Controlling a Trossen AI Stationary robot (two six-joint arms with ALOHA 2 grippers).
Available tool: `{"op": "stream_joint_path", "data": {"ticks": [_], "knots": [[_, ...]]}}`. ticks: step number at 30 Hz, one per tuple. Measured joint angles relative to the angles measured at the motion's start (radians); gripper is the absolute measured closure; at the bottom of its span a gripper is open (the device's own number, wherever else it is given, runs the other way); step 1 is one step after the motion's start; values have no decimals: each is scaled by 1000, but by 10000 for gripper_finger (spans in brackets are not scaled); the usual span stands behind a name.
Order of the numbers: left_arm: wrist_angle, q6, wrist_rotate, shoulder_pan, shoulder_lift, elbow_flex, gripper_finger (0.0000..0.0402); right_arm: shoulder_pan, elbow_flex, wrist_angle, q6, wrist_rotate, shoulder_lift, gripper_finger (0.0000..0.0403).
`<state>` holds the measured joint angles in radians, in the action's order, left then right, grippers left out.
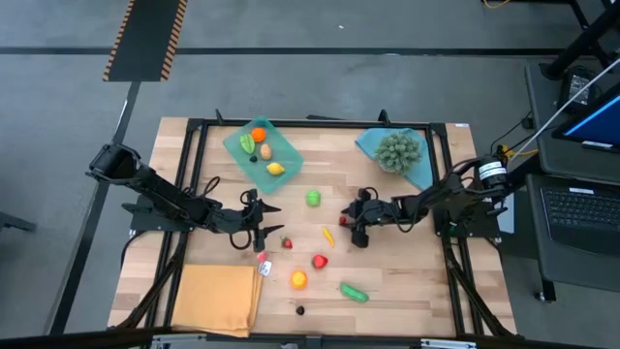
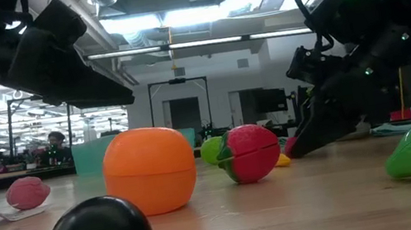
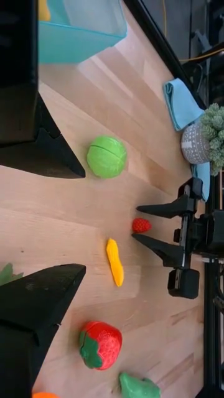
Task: Pick and placing Produce into tupperware
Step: Put the red raspberry into the blue bin
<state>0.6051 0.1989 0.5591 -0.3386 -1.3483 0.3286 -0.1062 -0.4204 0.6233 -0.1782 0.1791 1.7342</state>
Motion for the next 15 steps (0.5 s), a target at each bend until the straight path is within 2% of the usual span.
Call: {"op": "stream_joint_path", "data": {"ticks": [6,15], "knots": [[0,0,2,0,0,0,173,0,-35,-4,24,-2,37,193],[-5,0,2,0,0,0,173,0,-38,-49,26,-10,27,193]]}}
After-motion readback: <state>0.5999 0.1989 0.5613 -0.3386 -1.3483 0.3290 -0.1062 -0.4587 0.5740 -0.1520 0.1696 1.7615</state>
